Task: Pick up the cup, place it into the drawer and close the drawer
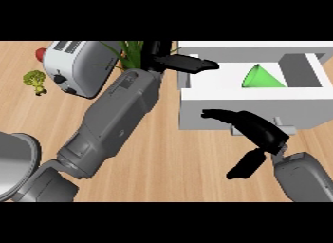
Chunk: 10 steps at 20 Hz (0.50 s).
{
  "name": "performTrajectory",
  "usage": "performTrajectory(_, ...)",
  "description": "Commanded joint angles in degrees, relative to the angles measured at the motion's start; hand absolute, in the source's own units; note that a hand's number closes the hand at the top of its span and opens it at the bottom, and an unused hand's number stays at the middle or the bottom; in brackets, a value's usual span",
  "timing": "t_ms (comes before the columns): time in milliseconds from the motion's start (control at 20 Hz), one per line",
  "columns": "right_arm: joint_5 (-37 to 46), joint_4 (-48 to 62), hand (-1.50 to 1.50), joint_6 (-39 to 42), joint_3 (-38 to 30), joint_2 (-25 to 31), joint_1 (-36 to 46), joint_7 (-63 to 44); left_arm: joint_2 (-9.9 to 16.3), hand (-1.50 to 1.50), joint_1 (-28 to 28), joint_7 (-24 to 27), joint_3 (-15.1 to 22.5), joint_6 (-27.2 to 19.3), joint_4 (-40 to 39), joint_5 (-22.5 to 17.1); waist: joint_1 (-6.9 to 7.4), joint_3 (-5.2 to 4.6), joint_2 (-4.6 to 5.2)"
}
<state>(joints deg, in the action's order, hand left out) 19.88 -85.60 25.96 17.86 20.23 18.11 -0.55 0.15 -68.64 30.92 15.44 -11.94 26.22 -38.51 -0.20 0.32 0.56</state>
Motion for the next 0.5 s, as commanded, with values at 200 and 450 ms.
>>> performTrajectory(200, 10.6, 25.81, 1.5, -7.88, 2.51, -3.66, 7.64, 8.69, 3.77, -1.5, 8.69, 2.9, -1.37, 1.21, 3.8, -0.17, 4.33, -0.21, 0.22)
performTrajectory(450, 10.06, 39.2, 1.5, -13.61, -3.3, -5.13, 16.56, 16.45, 6.64, -1.5, 11.66, 0.11, -1.59, 3.76, 8.64, -1.13, 6.51, -0.11, 0.4)
